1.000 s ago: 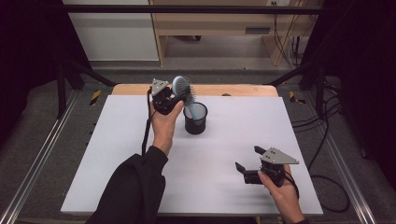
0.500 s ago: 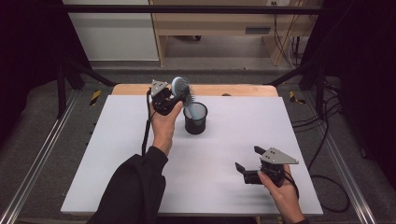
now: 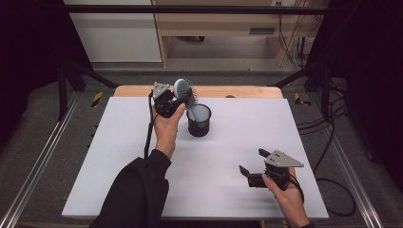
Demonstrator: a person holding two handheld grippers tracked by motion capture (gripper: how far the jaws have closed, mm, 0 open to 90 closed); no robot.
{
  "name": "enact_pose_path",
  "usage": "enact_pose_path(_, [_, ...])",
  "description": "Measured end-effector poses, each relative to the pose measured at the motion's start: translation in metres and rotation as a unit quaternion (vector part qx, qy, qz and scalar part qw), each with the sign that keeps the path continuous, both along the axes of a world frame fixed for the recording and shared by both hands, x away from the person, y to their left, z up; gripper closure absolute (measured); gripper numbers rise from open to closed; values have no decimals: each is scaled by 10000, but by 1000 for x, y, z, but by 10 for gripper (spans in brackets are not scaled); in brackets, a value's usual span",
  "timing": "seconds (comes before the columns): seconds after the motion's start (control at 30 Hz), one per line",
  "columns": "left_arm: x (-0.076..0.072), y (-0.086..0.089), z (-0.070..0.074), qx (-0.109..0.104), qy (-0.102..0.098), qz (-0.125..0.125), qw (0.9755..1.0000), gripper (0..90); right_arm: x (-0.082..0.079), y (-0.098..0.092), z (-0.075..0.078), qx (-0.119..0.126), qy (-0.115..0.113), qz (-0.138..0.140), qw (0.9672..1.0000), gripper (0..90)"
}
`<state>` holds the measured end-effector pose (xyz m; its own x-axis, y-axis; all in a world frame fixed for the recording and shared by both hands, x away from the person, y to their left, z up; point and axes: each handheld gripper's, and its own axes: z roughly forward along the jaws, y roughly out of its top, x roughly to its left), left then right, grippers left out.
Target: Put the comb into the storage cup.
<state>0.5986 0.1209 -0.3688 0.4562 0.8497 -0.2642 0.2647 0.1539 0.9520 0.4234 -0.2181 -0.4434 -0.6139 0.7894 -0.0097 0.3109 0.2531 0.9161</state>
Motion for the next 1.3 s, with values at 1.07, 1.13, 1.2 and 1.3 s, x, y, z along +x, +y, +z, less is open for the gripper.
enact_pose_path(1.07, [1,0,-14,-275,88,-4,9996,521,0,0,0,-1,8,-8,10000,60])
enact_pose_path(1.13, [1,0,-15,-299,107,-12,9995,521,0,0,0,-1,8,-11,10000,60])
enact_pose_path(1.2, [2,0,-16,-307,124,-17,9995,521,0,0,0,-5,6,-9,10000,60])
enact_pose_path(1.3, [2,0,-17,-338,116,-10,9994,520,0,0,0,-5,8,-8,10000,60])
